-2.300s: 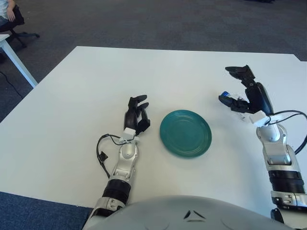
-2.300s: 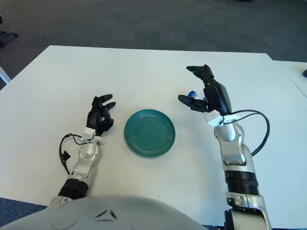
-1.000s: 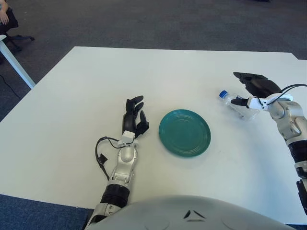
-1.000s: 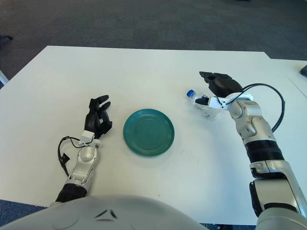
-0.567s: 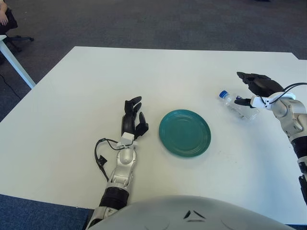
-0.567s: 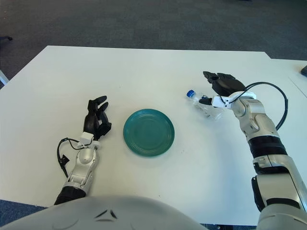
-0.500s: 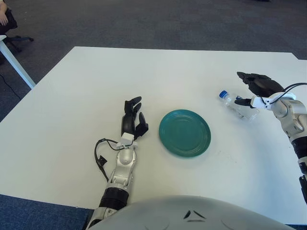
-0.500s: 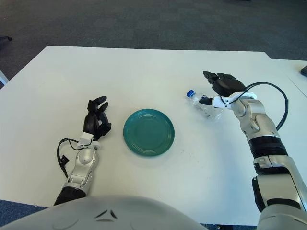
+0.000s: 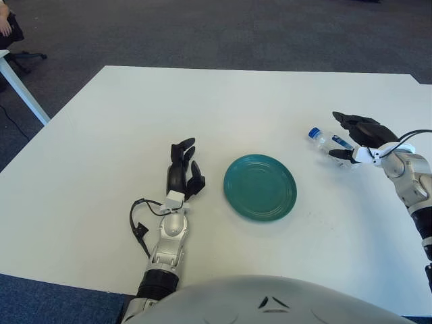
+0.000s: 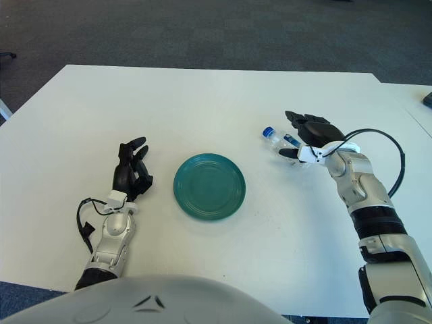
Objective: Put the bottle into the plate.
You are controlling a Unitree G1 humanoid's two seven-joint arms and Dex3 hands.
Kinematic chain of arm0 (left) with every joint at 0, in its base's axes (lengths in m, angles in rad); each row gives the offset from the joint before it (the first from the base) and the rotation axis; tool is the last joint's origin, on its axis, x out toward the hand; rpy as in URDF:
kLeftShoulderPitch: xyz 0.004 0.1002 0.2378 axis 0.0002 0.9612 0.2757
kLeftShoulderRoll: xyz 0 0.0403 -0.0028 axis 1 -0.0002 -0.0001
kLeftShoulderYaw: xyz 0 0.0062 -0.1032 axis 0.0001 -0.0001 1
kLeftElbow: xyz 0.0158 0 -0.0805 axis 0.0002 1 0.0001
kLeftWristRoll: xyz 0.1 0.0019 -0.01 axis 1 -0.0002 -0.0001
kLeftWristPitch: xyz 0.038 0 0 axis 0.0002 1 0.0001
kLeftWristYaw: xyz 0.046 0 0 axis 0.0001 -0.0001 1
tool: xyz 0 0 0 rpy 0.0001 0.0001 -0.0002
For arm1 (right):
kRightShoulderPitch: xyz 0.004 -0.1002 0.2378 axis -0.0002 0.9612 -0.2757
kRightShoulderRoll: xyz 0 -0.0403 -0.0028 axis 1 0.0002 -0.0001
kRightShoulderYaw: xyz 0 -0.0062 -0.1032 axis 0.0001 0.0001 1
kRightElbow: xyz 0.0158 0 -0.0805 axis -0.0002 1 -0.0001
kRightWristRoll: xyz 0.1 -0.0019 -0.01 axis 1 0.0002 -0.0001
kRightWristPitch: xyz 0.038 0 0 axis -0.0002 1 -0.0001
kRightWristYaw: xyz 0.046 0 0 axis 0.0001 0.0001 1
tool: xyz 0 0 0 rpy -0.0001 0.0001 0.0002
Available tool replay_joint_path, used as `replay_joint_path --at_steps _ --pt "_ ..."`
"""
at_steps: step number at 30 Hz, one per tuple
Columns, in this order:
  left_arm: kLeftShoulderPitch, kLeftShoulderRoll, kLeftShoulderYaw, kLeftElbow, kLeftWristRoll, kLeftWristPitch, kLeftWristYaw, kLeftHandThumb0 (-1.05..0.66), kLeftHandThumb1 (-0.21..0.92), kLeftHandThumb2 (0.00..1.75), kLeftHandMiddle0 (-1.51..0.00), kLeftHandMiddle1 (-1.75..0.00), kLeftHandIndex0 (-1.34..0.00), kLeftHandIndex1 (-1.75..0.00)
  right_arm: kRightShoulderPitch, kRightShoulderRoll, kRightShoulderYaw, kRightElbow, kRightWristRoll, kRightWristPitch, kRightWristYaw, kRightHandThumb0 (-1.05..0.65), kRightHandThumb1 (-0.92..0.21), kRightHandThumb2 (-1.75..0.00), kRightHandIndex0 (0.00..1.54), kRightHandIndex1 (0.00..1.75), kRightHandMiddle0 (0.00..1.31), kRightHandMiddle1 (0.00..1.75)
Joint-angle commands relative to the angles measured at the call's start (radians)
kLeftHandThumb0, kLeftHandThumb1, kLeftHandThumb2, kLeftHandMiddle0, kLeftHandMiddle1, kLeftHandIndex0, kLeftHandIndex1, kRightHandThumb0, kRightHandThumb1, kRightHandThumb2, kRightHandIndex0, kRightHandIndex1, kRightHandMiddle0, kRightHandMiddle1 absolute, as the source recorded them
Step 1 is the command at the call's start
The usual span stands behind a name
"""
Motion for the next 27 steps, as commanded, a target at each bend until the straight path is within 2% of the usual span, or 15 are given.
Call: replay_joint_path --at_steps 1,16,27 --pt "0.062 0.013 0.011 0.014 -0.020 0.035 -0.025 -0.75 0.92 1.00 -0.32 -0.40 0.00 -1.03 0.032 0.016 -0.013 -0.024 0.028 0.011 -0.014 -1.05 -0.92 -0.59 0.00 0.00 0.00 0.00" --pt "0.109 0.030 0.012 -0.063 -0.033 0.047 -0.070 -0.74 0.92 0.98 -0.30 -0.37 0.00 -1.00 0.155 0.080 -0.043 -0.077 0.102 -0.006 -0.090 -1.05 -0.92 -0.60 0.00 0.00 0.00 0.00" --pt "0.117 0.045 0.020 -0.066 -0.064 0.011 -0.110 -0.73 0.92 0.98 -0.30 -0.35 0.00 -0.98 0.185 0.113 -0.053 -0.093 0.140 0.015 -0.096 -1.05 -0.92 -0.57 0.00 0.00 0.00 0.00"
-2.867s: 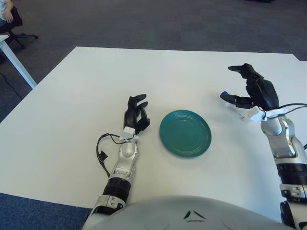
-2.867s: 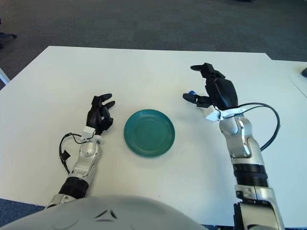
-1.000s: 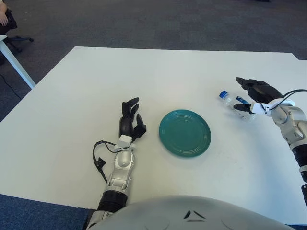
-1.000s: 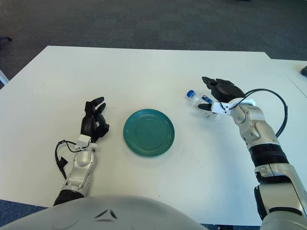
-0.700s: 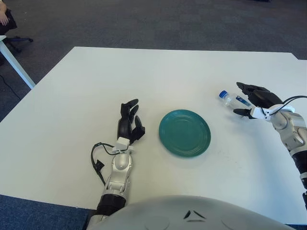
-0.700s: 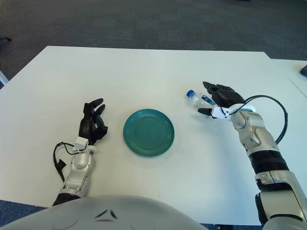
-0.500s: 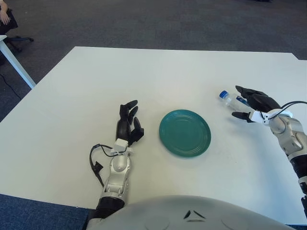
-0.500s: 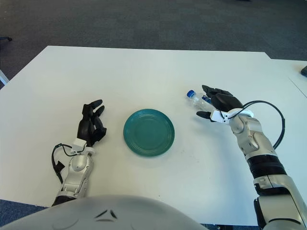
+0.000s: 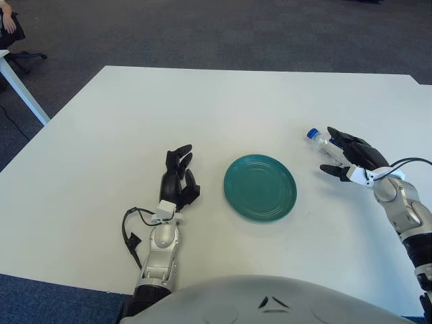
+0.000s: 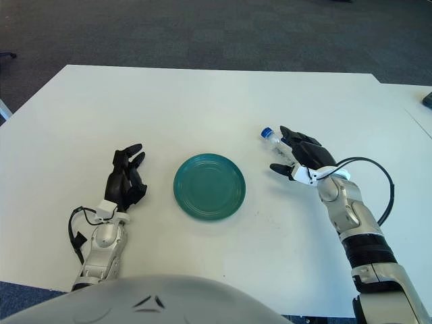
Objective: Put the bottle into the plate.
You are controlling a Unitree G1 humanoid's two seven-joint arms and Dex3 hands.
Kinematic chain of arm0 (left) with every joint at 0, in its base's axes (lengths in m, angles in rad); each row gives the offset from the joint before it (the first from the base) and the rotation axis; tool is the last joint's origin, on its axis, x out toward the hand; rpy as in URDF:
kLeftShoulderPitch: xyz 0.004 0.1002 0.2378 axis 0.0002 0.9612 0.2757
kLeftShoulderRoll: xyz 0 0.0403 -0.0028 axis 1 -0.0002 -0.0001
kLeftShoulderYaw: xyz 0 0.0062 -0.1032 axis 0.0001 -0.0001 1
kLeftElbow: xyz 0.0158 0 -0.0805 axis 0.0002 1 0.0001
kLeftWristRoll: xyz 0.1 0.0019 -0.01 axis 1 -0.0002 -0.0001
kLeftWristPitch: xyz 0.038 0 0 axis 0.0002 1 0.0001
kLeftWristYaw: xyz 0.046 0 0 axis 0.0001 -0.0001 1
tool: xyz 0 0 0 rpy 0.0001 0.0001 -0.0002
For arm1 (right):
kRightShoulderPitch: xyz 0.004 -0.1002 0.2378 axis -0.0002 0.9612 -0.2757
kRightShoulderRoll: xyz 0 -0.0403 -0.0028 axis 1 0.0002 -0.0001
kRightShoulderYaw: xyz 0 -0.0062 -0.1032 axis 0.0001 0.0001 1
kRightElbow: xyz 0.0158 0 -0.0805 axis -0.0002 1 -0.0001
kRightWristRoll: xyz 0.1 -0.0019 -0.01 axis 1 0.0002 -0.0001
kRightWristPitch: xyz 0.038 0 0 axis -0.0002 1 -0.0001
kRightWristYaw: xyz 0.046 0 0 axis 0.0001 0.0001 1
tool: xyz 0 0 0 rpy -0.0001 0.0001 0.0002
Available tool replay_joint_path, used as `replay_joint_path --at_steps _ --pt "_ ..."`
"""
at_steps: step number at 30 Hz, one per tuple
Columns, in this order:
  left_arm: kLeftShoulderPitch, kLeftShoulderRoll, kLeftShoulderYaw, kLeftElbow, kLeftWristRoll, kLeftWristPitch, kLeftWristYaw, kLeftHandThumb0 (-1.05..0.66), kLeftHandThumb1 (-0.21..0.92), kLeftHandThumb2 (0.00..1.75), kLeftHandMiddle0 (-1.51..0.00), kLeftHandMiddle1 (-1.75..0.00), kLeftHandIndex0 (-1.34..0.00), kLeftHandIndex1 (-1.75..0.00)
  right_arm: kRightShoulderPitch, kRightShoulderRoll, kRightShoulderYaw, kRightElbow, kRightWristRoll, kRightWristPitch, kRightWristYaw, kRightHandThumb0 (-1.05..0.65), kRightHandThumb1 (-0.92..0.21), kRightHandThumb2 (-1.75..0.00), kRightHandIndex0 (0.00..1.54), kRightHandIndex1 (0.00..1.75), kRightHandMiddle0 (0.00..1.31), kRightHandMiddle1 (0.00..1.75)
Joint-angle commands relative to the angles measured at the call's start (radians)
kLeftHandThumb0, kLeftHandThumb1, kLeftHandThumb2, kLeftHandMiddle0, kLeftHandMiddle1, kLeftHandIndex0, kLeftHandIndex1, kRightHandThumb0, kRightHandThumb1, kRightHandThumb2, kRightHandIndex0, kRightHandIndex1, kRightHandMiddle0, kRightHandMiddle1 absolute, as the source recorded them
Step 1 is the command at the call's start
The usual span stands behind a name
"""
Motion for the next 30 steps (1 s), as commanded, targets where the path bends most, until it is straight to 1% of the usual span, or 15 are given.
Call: replay_joint_path --at_steps 1,12,17,20,21,23,26,28,30 --pt "0.029 0.014 0.013 0.029 -0.012 0.005 -0.017 -0.73 0.92 0.98 -0.30 -0.35 0.00 -0.98 0.014 0.016 -0.008 -0.008 0.021 0.014 0.004 -1.05 -0.92 -0.56 0.00 0.00 0.00 0.00" --pt "0.041 0.021 0.016 0.026 -0.019 -0.018 -0.038 -0.73 0.92 0.98 -0.31 -0.35 0.00 -0.98 0.017 0.044 -0.009 0.016 0.025 0.006 -0.036 -1.05 -0.92 -0.54 0.00 0.00 0.00 0.00" --pt "0.049 0.022 0.017 0.014 -0.014 -0.019 -0.038 -0.73 0.92 0.99 -0.31 -0.34 0.00 -0.99 0.024 0.051 -0.004 0.019 0.025 -0.005 -0.052 -1.05 -0.92 -0.53 0.04 0.02 0.01 0.01" --pt "0.050 0.020 0.021 0.017 -0.022 -0.027 -0.041 -0.73 0.92 0.99 -0.32 -0.35 0.00 -0.99 0.026 0.061 -0.002 0.037 0.030 -0.028 -0.071 -1.05 -0.92 -0.53 0.06 0.03 0.02 0.02" --pt "0.042 0.022 0.026 0.043 -0.033 -0.055 -0.049 -0.73 0.92 0.99 -0.33 -0.35 0.00 -0.99 0.024 0.069 -0.004 0.056 0.036 -0.047 -0.088 -1.05 -0.92 -0.52 0.09 0.04 0.04 0.03" --pt "0.032 0.027 0.032 0.078 -0.048 -0.103 -0.064 -0.72 0.92 0.99 -0.33 -0.35 0.00 -1.01 0.018 0.083 -0.008 0.089 0.048 -0.080 -0.116 -1.05 -0.92 -0.48 0.18 0.04 0.02 0.25" --pt "0.027 0.035 0.032 0.098 -0.051 -0.144 -0.077 -0.71 0.92 0.99 -0.34 -0.35 0.00 -1.04 0.009 0.092 -0.013 0.123 0.062 -0.120 -0.145 -1.05 -0.92 -0.45 0.24 0.05 0.00 0.43" --pt "0.029 0.039 0.033 0.096 -0.049 -0.147 -0.081 -0.71 0.92 1.00 -0.34 -0.35 0.00 -1.05 0.002 0.095 -0.013 0.145 0.064 -0.142 -0.160 -1.05 -0.92 -0.43 0.27 0.06 0.00 0.51" --pt "0.050 0.045 0.035 0.041 -0.050 -0.109 -0.085 -0.70 0.92 1.00 -0.34 -0.35 0.00 -1.06 -0.006 0.096 -0.010 0.164 0.064 -0.159 -0.170 -1.05 -0.92 -0.42 0.29 0.06 0.00 0.58"
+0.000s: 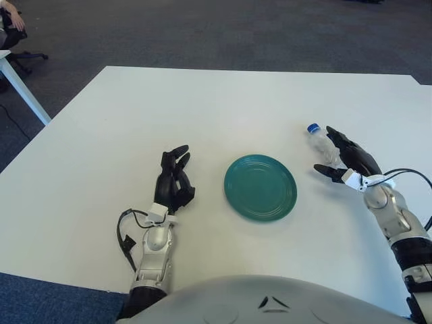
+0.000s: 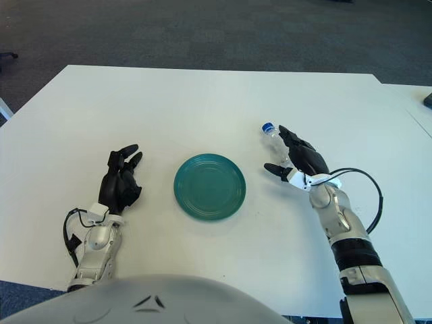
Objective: Put the bottle into the plate.
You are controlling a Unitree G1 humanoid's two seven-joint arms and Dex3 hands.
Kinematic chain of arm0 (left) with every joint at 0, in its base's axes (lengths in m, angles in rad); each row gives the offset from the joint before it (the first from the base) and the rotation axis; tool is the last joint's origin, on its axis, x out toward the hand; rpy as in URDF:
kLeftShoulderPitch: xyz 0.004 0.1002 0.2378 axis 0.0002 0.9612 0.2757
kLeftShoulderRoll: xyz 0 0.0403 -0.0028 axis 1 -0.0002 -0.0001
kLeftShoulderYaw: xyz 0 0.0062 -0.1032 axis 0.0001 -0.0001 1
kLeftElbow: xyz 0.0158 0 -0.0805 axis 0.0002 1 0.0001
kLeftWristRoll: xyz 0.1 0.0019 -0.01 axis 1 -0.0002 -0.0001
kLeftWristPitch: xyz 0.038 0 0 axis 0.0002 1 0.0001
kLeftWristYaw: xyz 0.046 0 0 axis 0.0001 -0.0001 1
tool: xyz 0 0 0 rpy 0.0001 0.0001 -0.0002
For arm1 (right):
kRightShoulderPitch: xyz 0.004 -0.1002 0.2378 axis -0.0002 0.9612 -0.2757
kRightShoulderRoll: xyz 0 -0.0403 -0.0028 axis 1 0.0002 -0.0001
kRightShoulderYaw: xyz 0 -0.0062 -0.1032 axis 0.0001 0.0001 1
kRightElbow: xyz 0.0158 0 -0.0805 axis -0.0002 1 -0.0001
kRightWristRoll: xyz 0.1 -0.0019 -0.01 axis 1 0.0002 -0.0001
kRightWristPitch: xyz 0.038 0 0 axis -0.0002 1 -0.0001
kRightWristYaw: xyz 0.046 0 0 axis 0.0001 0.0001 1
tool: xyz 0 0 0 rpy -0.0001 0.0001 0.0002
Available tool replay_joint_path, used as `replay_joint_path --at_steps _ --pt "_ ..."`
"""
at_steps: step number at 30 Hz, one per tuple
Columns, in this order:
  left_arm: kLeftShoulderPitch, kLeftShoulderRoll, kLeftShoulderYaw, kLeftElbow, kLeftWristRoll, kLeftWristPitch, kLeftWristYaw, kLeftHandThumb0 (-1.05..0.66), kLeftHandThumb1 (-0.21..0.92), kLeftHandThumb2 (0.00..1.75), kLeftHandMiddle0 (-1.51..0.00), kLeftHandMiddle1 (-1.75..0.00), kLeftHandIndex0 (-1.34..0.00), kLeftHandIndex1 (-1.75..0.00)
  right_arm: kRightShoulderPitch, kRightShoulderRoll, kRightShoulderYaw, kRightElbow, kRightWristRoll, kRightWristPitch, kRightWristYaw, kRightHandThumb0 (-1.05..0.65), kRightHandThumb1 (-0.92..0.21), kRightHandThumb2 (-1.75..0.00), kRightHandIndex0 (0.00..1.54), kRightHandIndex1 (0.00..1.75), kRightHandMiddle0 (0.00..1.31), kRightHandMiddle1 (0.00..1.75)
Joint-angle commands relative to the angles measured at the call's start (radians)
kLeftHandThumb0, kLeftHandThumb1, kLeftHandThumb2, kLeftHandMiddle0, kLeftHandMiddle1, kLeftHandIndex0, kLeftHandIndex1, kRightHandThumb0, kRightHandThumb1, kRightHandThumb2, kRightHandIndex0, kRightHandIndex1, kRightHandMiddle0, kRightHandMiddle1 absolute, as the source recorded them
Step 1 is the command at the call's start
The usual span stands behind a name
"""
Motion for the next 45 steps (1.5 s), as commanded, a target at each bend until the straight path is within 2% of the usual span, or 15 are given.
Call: replay_joint_path --at_steps 1,17,36,45 --pt "0.044 0.020 0.008 0.025 0.004 0.033 -0.010 -0.70 0.92 1.00 -0.34 -0.35 0.00 -1.06 -0.011 0.011 0.004 0.047 0.005 -0.026 -0.013 -1.05 -0.92 -0.41 0.30 0.07 0.00 0.61" --pt "0.071 -0.009 0.009 -0.032 0.003 0.090 -0.005 -0.71 0.92 0.97 -0.38 -0.38 0.00 -1.07 -0.082 0.021 0.033 0.149 -0.011 -0.047 -0.051 -1.01 -0.92 -0.30 0.36 0.10 0.00 0.79" --pt "0.083 -0.020 0.011 -0.049 -0.008 0.102 -0.005 -0.70 0.92 0.95 -0.39 -0.40 0.00 -1.08 -0.108 0.028 0.031 0.168 0.000 -0.051 -0.074 -1.00 -0.92 -0.31 0.36 0.11 0.00 0.75" --pt "0.082 -0.022 0.013 -0.053 -0.011 0.110 -0.004 -0.69 0.92 0.94 -0.40 -0.41 0.00 -1.07 -0.118 0.033 0.025 0.150 -0.002 -0.039 -0.084 -1.00 -0.92 -0.29 0.39 0.14 0.00 0.80"
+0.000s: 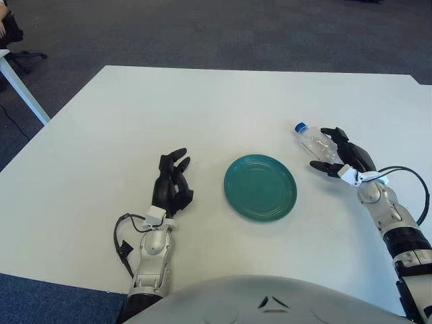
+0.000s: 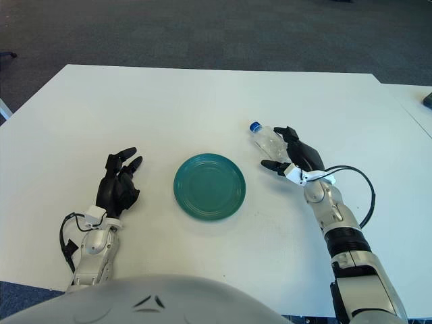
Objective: Put the bottle into the plate.
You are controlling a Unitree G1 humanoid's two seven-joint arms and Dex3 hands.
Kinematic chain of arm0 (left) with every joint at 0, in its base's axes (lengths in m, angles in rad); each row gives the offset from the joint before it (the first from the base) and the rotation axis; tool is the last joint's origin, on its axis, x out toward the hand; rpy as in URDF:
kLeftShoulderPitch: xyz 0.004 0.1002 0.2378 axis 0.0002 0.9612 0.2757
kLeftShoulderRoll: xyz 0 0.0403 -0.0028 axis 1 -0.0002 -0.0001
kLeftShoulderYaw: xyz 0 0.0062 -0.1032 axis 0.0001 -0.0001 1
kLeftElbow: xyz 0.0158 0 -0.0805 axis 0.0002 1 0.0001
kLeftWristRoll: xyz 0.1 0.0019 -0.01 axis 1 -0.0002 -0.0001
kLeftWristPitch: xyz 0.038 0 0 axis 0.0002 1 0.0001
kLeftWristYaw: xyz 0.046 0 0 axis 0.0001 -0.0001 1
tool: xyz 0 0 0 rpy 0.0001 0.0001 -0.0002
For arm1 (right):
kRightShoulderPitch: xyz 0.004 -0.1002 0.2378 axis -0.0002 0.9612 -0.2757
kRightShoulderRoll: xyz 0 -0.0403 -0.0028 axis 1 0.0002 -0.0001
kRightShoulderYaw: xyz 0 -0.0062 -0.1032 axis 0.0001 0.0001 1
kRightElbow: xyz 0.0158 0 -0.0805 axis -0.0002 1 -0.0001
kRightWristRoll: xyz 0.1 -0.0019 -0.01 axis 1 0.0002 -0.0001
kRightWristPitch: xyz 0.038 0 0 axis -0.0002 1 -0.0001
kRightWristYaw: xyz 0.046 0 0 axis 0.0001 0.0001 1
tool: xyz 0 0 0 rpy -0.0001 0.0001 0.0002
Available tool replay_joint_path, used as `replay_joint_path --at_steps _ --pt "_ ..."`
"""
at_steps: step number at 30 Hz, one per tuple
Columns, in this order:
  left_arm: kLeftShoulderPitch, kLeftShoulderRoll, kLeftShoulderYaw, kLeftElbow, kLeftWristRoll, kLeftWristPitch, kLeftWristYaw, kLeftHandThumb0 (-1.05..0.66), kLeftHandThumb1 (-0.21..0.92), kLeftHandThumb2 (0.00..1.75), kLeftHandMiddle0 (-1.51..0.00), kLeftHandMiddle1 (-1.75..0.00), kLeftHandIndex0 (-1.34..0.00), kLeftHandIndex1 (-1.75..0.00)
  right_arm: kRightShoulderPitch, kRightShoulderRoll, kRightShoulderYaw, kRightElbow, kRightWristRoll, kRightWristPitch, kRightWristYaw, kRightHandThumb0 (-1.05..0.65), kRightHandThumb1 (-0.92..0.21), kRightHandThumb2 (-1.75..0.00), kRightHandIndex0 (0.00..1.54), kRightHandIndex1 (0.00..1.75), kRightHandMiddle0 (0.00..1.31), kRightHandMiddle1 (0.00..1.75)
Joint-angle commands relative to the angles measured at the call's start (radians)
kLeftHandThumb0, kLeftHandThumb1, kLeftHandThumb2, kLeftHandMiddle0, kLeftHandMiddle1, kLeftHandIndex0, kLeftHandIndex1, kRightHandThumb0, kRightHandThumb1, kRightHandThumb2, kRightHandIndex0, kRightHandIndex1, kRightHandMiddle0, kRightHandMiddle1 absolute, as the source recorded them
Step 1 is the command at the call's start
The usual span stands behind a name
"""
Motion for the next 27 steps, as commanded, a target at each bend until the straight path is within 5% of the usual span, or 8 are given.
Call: replay_joint_path --at_steps 1,8,13,15,20,27 --pt "0.028 -0.003 0.003 0.025 -0.006 0.042 0.001 -0.69 0.92 0.94 -0.40 -0.41 0.00 -1.07 -0.020 0.008 -0.004 -0.006 -0.005 0.012 -0.016 -1.00 -0.92 -0.29 0.39 0.15 0.00 0.81" --pt "0.026 -0.009 0.006 0.026 -0.013 0.043 0.000 -0.69 0.92 0.92 -0.40 -0.42 0.00 -1.06 -0.021 0.015 -0.013 -0.022 -0.008 0.027 -0.046 -0.98 -0.92 -0.29 0.27 0.56 0.00 0.92" --pt "0.024 -0.013 0.011 0.030 -0.021 0.040 -0.002 -0.69 0.92 0.91 -0.42 -0.44 -0.01 -1.07 -0.025 0.032 -0.025 -0.025 -0.027 0.040 -0.129 -0.92 -0.92 -0.24 0.27 1.04 0.00 1.42" --pt "0.020 -0.014 0.012 0.035 -0.024 0.037 -0.003 -0.69 0.92 0.90 -0.42 -0.44 -0.01 -1.08 -0.030 0.039 -0.031 -0.024 -0.033 0.037 -0.168 -0.87 -0.91 -0.22 0.34 1.24 0.08 1.58" --pt "0.019 -0.014 0.012 0.033 -0.030 0.038 -0.008 -0.68 0.92 0.89 -0.42 -0.45 -0.01 -1.08 -0.032 0.048 -0.040 -0.045 -0.036 0.010 -0.224 -0.69 -0.83 -0.22 0.69 1.65 0.53 1.72" --pt "0.019 -0.016 0.014 0.038 -0.025 0.030 -0.004 -0.68 0.92 0.90 -0.42 -0.46 -0.02 -1.09 -0.033 0.046 -0.040 -0.070 -0.036 0.013 -0.230 -0.62 -0.71 -0.47 1.01 1.74 0.78 1.74"
